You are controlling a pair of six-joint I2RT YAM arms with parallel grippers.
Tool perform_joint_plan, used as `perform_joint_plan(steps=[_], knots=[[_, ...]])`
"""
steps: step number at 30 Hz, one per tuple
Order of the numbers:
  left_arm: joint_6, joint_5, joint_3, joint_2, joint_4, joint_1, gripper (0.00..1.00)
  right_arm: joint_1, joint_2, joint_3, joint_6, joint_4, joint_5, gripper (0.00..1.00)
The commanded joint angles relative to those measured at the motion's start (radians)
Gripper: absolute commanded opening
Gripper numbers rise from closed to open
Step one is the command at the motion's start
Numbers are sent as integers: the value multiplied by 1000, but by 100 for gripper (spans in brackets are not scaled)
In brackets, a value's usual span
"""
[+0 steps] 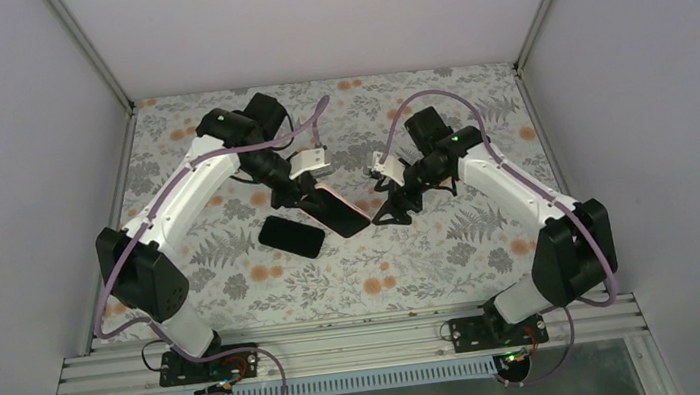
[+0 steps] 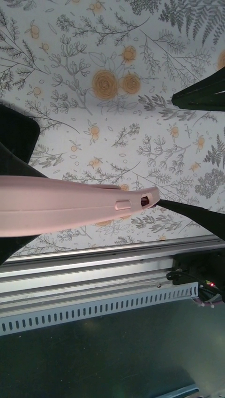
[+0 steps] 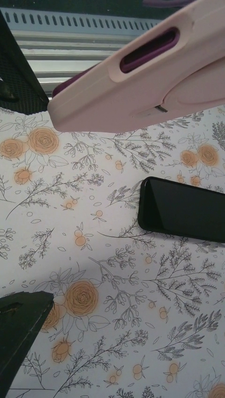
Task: Take the phone out of the phone case
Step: Remove the phone case from the phone.
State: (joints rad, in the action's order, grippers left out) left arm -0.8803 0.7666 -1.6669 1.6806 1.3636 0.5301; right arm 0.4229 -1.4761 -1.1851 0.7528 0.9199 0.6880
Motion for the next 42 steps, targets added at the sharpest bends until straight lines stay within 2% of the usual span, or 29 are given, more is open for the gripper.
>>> perform_joint_plan(steps=[1,12,24,28,30,34,36,42], knots=[[-21,73,-36,-5,-6,-3,2,-3,-19,-35,-24,-43,20,93],[-18,111,-50,-4,-6,-2,2,-3,-47,-61,-95,-141,-34,92],[-41,195,-37,-27,-7,1,2,-4,-60,-107,-261,-359,-180,92],[-46,228,-53,-30,-6,0,2,-3,-88,-127,-271,-393,-177,92],[-52,262,-69,-38,-14,-1,2,-4,-101,-138,-236,-375,-102,92],[41,254,-87,-57,-130,-3,2,0,-121,-171,-104,-265,169,92],[89,226,-93,-63,-198,-11,2,1,-139,-208,-44,-180,276,87],[215,155,-103,-70,-394,-90,2,1,-175,-241,85,-48,424,83]])
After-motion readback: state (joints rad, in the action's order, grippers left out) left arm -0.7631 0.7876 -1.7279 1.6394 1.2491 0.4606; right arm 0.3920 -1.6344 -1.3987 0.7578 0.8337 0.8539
